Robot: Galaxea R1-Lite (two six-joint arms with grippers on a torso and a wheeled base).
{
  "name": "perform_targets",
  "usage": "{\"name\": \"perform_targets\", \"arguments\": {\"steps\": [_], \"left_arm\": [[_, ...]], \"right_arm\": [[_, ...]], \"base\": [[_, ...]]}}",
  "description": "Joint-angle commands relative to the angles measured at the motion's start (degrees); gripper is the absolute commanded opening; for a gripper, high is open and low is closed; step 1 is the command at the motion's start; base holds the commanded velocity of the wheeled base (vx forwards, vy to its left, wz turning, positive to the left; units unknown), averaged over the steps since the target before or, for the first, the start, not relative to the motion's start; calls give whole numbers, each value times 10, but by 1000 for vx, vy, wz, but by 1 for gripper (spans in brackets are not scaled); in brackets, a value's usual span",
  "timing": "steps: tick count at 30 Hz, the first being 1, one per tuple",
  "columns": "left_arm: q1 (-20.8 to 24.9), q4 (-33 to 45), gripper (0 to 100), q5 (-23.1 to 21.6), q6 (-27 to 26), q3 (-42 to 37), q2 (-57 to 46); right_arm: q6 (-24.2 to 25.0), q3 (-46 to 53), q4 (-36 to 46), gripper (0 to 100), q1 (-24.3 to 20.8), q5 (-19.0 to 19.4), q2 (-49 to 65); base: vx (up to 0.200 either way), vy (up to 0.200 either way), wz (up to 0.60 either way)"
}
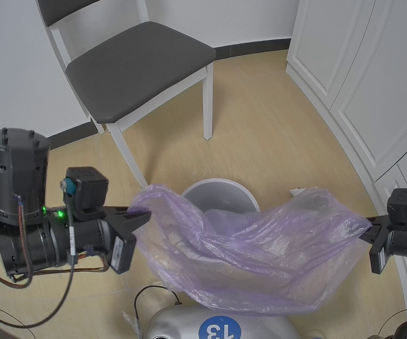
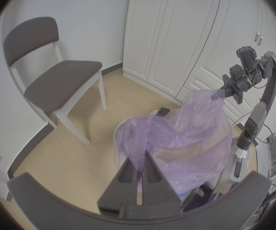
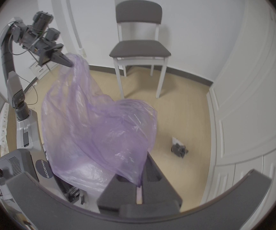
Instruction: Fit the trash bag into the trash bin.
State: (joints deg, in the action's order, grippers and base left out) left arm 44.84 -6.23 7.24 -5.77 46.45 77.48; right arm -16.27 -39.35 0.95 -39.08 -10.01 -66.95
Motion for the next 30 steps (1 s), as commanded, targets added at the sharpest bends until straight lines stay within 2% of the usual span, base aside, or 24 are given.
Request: {"name": "perform_targets", "arguments": {"steps": [1, 6, 11, 14, 17, 19, 21, 25, 27, 30], "left_arm": [[48, -53, 0, 0, 2, -7, 62], [71, -70, 0, 1, 2, -7, 75], [54, -69, 0, -2, 9, -14, 78], [41, -70, 0, -5, 15, -22, 74], [38, -71, 0, -9, 16, -35, 72], [24, -74, 0, -15, 20, -41, 75], [-2, -89, 0, -41, 48, -54, 88], [-34, -157, 0, -73, 95, -76, 112], [-48, -192, 0, -74, 96, -81, 131], [-75, -238, 0, -78, 95, -85, 159]], "right_arm": [[-30, -8, -46, 0, -18, 40, -34], [-16, -9, -107, 0, -42, 45, -103], [32, -9, -184, 0, -55, 46, -169], [54, -10, -196, 0, -61, 46, -186], [56, -9, -196, 0, -63, 46, -189], [56, -9, -196, 0, -63, 46, -192], [57, -8, -196, 0, -58, 46, -192], [74, -5, -196, 0, -44, 47, -191], [80, -6, -196, 0, -32, 49, -193], [82, -6, -196, 0, -13, 72, -199]], "base": [[0, 0, 0], [0, 0, 0], [0, 0, 0], [0, 0, 0], [0, 0, 0], [0, 0, 0], [0, 0, 0], [0, 0, 0], [0, 0, 0], [0, 0, 0]]}}
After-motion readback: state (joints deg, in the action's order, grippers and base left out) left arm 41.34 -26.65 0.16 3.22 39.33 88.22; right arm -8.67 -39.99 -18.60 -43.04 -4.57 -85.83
